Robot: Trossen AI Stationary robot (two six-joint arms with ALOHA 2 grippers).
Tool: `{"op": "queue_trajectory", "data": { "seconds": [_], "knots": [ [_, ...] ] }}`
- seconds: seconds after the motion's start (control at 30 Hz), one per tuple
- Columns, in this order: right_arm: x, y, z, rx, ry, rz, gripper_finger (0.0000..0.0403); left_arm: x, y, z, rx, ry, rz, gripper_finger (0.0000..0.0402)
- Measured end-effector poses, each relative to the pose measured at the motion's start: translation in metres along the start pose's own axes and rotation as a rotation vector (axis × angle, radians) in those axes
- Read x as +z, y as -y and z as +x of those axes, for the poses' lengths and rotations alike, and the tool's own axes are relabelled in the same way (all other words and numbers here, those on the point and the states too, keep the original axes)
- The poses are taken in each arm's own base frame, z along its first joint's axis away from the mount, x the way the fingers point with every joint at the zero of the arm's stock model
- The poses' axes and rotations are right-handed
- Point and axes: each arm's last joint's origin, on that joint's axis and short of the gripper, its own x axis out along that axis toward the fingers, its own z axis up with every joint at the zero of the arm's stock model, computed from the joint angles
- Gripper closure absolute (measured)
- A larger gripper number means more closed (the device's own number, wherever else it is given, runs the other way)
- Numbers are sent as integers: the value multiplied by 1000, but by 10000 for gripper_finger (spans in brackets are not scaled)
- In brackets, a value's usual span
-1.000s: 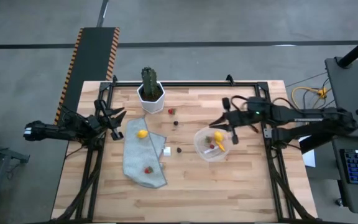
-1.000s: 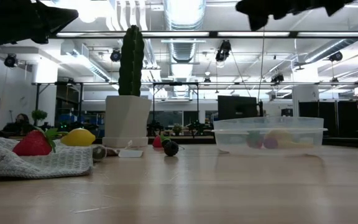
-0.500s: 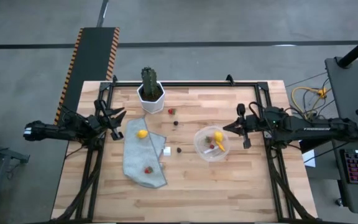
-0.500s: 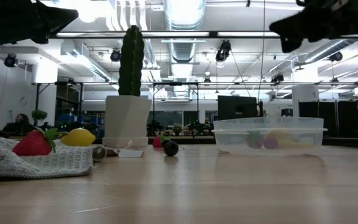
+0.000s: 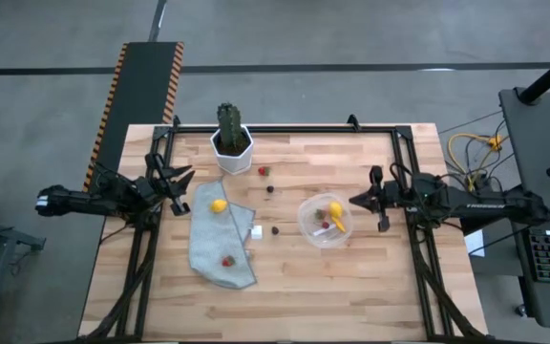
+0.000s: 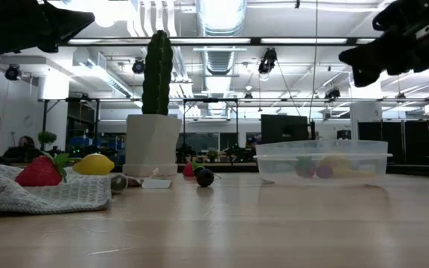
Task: Pick and placing Produce into tupperware
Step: Put the yellow lemon into the transparent container
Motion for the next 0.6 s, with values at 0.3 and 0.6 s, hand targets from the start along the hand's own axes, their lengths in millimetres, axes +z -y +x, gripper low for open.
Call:
{"op": "queue_trajectory", "data": {
  "seconds": [0.3, 0.6],
  "knots": [
    [-5, -4, -2, 8, 11, -35, 394, 0, 0, 0, 0, -1, 0, 345],
    [-21, -21, -7, -30, 8, -78, 395, -3, 2, 1, -11, -22, 8, 345]
  ]
}}
